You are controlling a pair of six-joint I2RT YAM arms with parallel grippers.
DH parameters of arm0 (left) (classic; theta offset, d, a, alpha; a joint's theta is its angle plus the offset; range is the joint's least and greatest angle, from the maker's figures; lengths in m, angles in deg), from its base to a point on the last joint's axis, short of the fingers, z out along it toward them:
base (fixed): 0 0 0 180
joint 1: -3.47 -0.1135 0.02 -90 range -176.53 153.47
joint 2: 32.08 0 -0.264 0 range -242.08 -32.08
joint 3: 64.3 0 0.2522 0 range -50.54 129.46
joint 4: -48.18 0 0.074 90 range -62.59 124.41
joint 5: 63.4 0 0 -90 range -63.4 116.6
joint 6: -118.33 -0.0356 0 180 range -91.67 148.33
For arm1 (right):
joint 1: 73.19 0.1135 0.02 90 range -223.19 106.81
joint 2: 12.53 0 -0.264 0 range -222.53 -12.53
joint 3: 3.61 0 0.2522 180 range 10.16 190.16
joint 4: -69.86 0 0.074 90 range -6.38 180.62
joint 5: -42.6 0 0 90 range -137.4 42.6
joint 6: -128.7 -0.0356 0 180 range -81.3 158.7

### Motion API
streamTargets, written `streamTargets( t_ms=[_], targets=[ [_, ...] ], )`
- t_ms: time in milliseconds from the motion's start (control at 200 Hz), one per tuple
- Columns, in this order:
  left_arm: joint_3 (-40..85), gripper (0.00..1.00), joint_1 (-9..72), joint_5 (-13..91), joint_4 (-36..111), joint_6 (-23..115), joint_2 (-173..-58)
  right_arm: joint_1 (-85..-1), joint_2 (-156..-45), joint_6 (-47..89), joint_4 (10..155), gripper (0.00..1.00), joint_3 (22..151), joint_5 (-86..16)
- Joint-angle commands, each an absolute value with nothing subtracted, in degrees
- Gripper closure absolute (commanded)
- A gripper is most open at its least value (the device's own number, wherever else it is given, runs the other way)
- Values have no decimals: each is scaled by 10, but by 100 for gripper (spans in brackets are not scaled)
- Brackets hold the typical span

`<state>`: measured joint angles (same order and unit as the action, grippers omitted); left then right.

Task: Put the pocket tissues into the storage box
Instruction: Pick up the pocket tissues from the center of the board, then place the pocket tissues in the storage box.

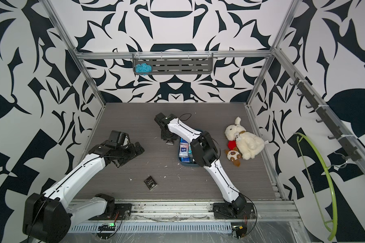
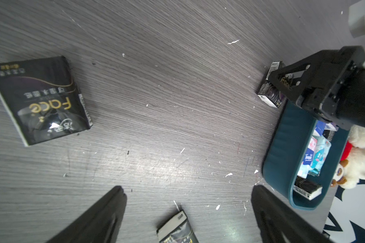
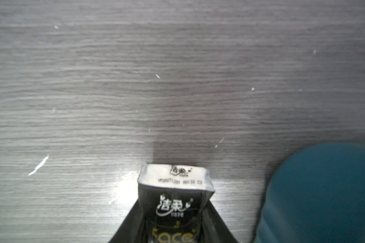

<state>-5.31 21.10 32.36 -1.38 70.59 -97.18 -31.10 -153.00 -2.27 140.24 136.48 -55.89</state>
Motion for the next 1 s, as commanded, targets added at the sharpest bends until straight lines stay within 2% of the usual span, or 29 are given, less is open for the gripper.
streamTargets(
  t_ms=[0,325,720,995],
  targets=[
    [-60,1,209,326,-10,722,-964,-311,-1444,-14,1379,60,1332,-562],
    [-47,3,209,371,20,737,-1003,-311,-1263,5,1295,60,1118,-560],
    [2,4,223,394,43,732,-1079,-311,-1049,8,1282,60,874,-653],
    [24,4,254,390,44,737,-1104,-318,-1004,37,1257,59,778,-667]
  ],
)
